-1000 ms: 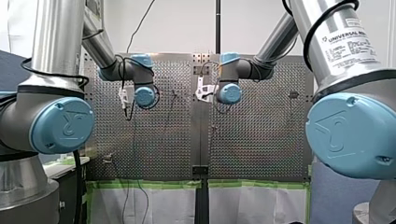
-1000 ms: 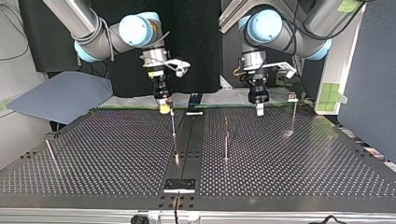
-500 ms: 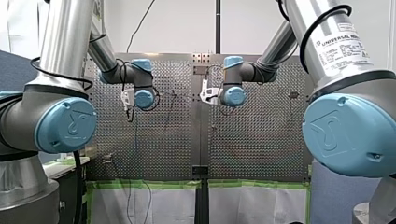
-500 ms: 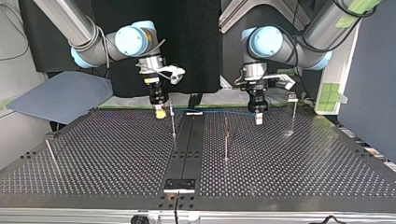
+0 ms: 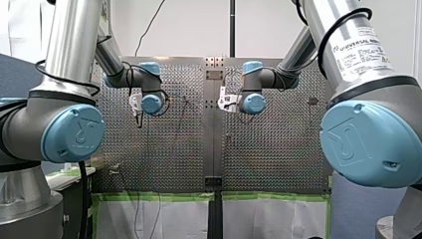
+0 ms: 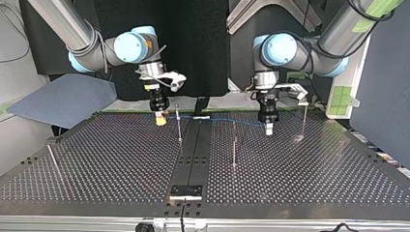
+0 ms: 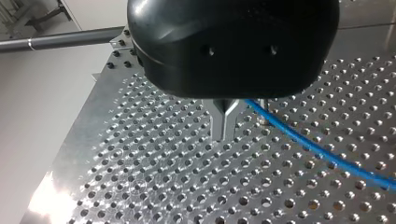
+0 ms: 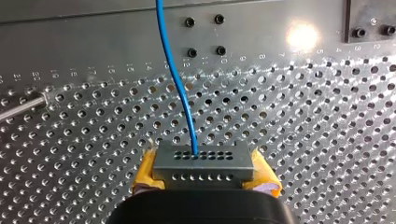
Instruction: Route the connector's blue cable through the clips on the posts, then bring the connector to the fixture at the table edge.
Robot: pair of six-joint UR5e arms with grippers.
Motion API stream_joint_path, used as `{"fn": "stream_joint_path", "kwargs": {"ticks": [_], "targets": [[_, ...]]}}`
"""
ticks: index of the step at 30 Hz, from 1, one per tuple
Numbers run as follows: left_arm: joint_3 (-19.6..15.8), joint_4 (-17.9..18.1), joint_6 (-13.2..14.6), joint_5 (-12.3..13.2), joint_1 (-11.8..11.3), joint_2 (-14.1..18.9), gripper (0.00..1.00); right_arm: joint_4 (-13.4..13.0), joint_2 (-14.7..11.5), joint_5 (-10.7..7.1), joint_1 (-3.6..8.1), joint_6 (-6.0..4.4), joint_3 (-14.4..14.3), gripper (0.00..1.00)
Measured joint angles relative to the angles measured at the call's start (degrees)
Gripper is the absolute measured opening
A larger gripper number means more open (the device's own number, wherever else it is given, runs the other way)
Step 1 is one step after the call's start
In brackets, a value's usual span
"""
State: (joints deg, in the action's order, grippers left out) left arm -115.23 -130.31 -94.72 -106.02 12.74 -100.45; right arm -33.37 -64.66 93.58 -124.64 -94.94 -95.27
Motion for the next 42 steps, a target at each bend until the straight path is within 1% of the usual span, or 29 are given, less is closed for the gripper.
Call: {"fn": "stream_joint_path", "kwargs": {"ticks": [7, 12, 16, 23, 28, 33, 42], "targets": [[0.8, -0.6, 0.0, 1.0, -0.7, -0.3, 0.00, 0.6, 0.1, -0.40, 0.27, 0.00, 1.0, 0.00], [1.9, -1.8, 0.1, 1.5, -0.8, -2.2, 0.00, 0.7, 0.2, -0.47, 0.31, 0.00, 1.3, 0.00], [2.4, -1.2, -0.3, 1.7, -1.0, -3.7, 0.00, 0.7, 0.2, -0.53, 0.31, 0.08, 1.3, 0.00], [5.3, -2.1, -1.2, 2.1, -1.5, -4.6, 0.00, 0.6, 0.3, -0.51, 0.40, 0.18, 1.3, 0.00], [7.3, -3.4, -1.3, 2.9, -1.8, -5.6, 0.00, 0.5, 0.3, -0.55, 1.25, 0.13, 1.5, 0.00], [8.1, -3.9, -1.1, 3.6, -1.8, -7.1, 0.00, 0.5, 0.4, -0.81, 2.21, 0.37, 1.5, 0.00], [10.3, -4.7, -1.2, 4.3, -2.0, -7.4, 0.00, 0.0, 0.5, -2.00, 3.53, 0.44, 1.7, 0.00]]}}
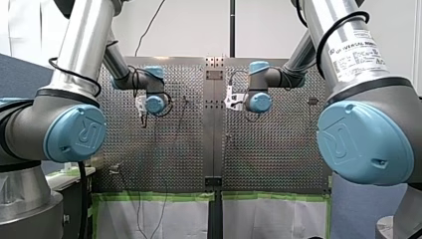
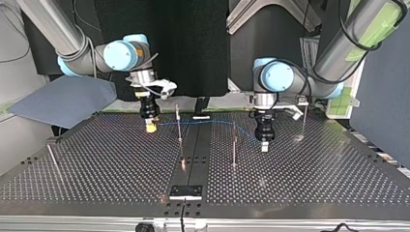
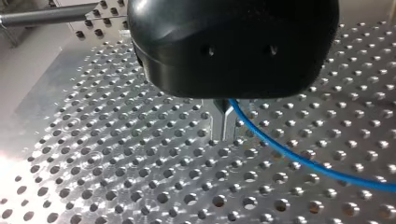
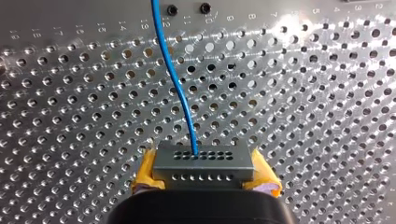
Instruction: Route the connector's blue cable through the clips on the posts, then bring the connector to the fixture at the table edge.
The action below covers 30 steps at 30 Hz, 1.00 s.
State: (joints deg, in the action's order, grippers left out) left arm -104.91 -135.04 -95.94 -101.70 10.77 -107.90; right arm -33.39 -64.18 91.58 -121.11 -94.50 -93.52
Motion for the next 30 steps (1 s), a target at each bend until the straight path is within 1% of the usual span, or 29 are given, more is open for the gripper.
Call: {"fn": "stream_joint_path", "kwargs": {"ticks": [3, 7, 13, 18, 25, 30], "targets": [[0.9, -0.7, 0.0, 0.2, 0.0, -0.3, 0.00, -0.1, 0.0, -0.46, 0.25, -0.06, 0.2, 0.00], [2.5, -2.2, 0.1, 0.2, 0.0, -1.7, 0.00, -0.2, 0.2, -0.77, 0.50, -0.12, 0.7, 0.00], [5.7, -3.7, -0.1, 0.5, -0.1, -4.7, 0.00, 0.5, 1.9, -1.21, 0.81, 0.03, 2.8, 0.00], [7.7, -4.9, -0.4, 0.6, -0.7, -5.5, 0.00, 0.6, 2.4, -1.27, 1.18, -0.14, 4.2, 0.00], [8.2, -5.4, -0.6, 0.8, -1.3, -5.6, 0.00, 1.5, 2.5, -1.34, 2.39, -0.18, 6.2, 0.00], [8.2, -5.4, -0.6, 0.8, -1.5, -5.6, 0.00, 1.8, 2.6, -1.38, 3.02, -0.16, 6.9, 0.00]]}}
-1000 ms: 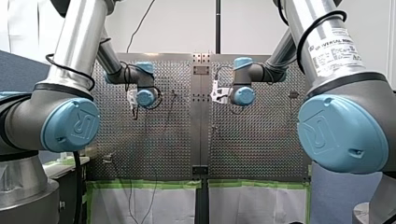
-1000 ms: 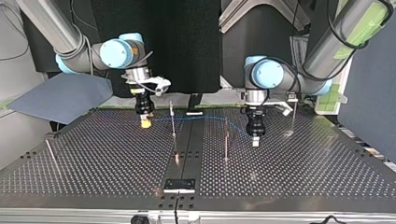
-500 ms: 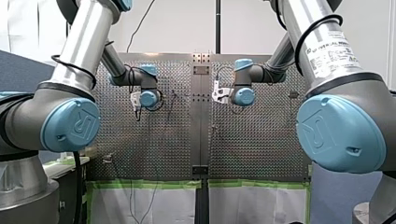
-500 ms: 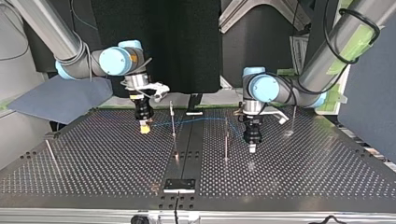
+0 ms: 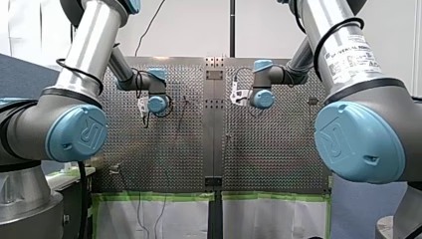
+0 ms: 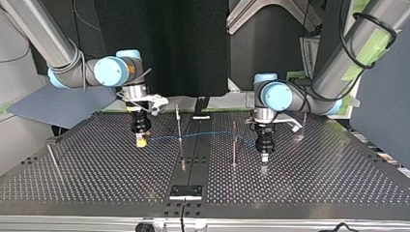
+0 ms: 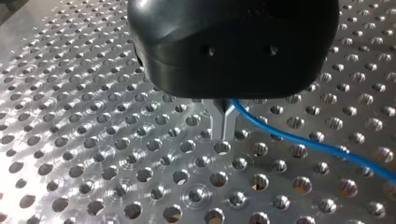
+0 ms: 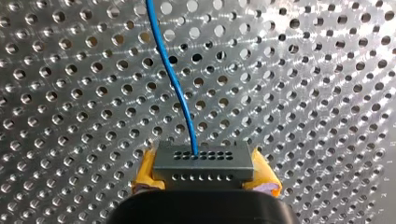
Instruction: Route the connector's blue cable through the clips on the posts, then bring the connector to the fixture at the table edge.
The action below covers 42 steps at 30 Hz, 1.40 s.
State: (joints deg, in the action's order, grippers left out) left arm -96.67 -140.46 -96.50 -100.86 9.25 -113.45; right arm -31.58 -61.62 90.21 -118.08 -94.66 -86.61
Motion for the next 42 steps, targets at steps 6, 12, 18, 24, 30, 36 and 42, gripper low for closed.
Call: {"fn": "stream_joint_path", "kwargs": {"ticks": [6, 12, 18, 24, 30, 36, 42], "targets": [[0.0, -0.1, 0.0, 0.4, -0.2, 0.0, 0.00, -0.5, 0.2, -0.42, 0.83, -0.08, 0.1, 0.00], [0.0, -0.1, 0.0, 1.3, -0.2, 0.0, 0.00, -0.2, 0.8, -2.59, 1.35, -0.07, 0.5, 0.00], [0.0, -0.2, -0.2, 1.8, -0.2, 0.0, 0.00, 1.0, 2.5, -3.63, 1.39, 0.16, 1.7, 0.00], [0.0, -0.1, -0.4, 1.9, -0.2, 0.0, 0.00, 2.0, 3.0, -3.90, 1.47, 0.02, 3.2, 0.00], [0.0, -0.1, -0.4, 1.9, -0.2, 0.0, 0.00, 3.1, 3.6, -3.81, 1.64, 0.00, 4.5, 0.00], [0.0, 0.0, -0.4, 1.9, -0.3, 0.0, 0.00, 3.8, 4.3, -3.83, 1.70, -0.04, 5.8, 0.00], [0.0, -0.1, -0.4, 1.9, -0.4, 0.0, 0.00, 4.3, 5.1, -3.82, 1.81, -0.09, 7.0, 0.00]]}}
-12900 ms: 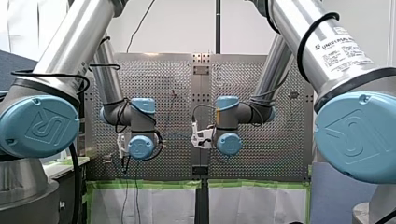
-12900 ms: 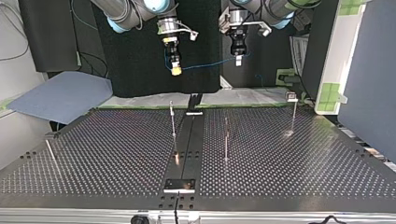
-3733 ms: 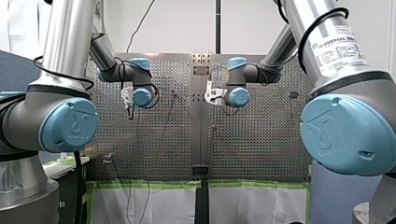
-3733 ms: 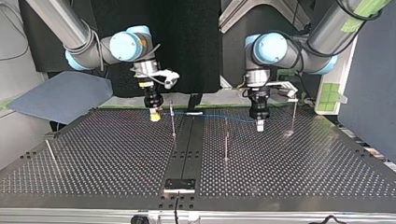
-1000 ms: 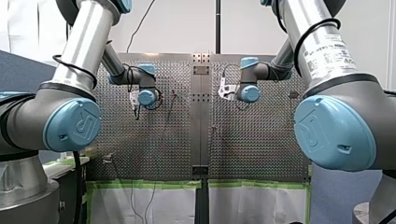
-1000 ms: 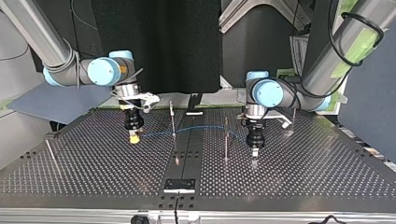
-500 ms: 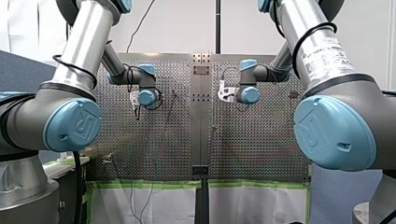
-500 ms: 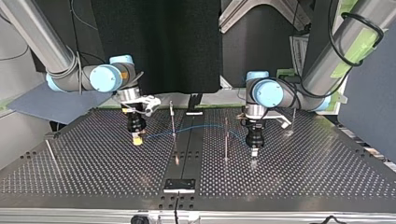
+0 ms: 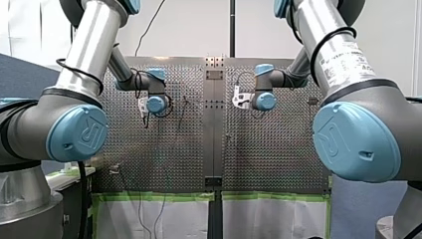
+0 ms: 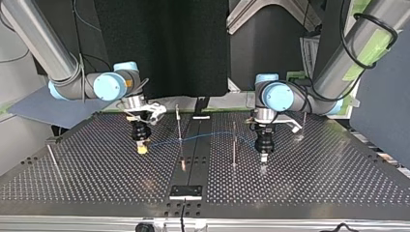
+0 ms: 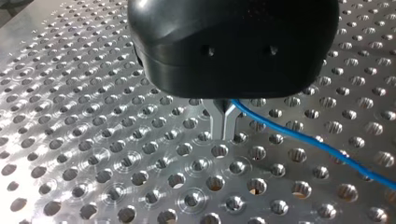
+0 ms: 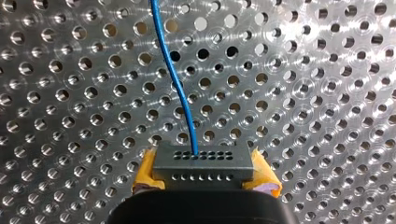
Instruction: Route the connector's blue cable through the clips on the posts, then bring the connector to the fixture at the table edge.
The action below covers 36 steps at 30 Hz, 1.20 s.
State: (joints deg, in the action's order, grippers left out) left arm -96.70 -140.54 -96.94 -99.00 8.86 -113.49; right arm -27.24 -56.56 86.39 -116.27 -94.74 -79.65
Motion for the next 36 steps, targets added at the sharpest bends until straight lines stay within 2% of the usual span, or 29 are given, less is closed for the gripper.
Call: {"fn": "stream_joint_path", "kwargs": {"ticks": [7, 8, 9, 10, 11, 12, 14, 15, 16, 22, 25, 26, 27, 28, 29, 36], "targets": [[0.0, 0.0, 0.0, 0.0, -0.1, 0.0, 0.00, 0.4, 0.7, -0.13, 0.03, 0.04, 0.6, 0.00], [0.0, 0.0, 0.1, 0.0, -0.1, 0.0, 0.09, 0.5, 0.7, -0.14, 0.04, 0.05, 0.6, 0.00], [0.0, 0.0, 0.1, 0.0, -0.1, 0.0, 0.09, 0.5, 0.7, -0.13, 0.03, 0.05, 0.6, 0.00], [0.0, 0.0, 0.1, 0.0, -0.1, 0.0, 0.16, 0.5, 0.7, -0.13, 0.03, 0.06, 0.6, 0.00], [0.0, 0.0, 0.2, 0.0, -0.1, 0.0, 0.29, 0.5, 0.8, -0.13, 0.03, 0.06, 0.6, 0.00], [0.0, 0.0, 0.2, -0.1, -0.1, 0.0, 0.29, 0.5, 0.8, -0.13, 0.04, 0.06, 0.6, 0.00], [0.0, 0.0, 0.3, -0.3, -0.1, 0.0, 0.53, 0.5, 0.8, -0.14, 0.03, 0.07, 0.6, 0.00], [0.0, 0.0, 0.3, -0.6, -0.1, 0.0, 0.53, 0.5, 0.8, -0.15, 0.04, 0.07, 0.6, 0.00], [0.0, -0.1, 0.3, -0.8, -0.1, 0.0, 0.59, 0.5, 0.8, -0.16, 0.04, 0.07, 0.6, 0.00], [0.0, -2.0, 1.7, -3.4, -0.1, 0.1, 0.59, 0.8, 0.8, -0.23, 0.03, 0.13, 0.6, 0.00], [0.0, -2.8, 2.3, -4.0, -0.2, 0.1, 0.67, 0.9, 0.9, -0.24, 0.02, 0.13, 0.6, 0.00], [0.0, -3.0, 2.3, -3.9, -0.2, 0.1, 0.79, 0.9, 0.9, -0.24, 0.02, 0.12, 0.6, 0.00], [0.0, -3.1, 2.2, -3.5, -0.3, 0.1, 0.79, 0.9, 0.9, -0.24, 0.02, 0.11, 0.6, 0.00], [0.0, -3.2, 2.2, -3.2, -0.4, 0.1, 0.85, 0.9, 0.9, -0.25, 0.02, 0.10, 0.6, 0.00], [0.0, -3.3, 2.1, -2.8, -0.4, 0.1, 1.00, 0.9, 0.9, -0.25, 0.02, 0.09, 0.6, 0.00], [0.0, -5.6, 1.0, 0.9, -1.0, 0.1, 1.00, 1.3, 0.9, -0.23, 0.03, 0.23, 0.6, 0.00]]}}
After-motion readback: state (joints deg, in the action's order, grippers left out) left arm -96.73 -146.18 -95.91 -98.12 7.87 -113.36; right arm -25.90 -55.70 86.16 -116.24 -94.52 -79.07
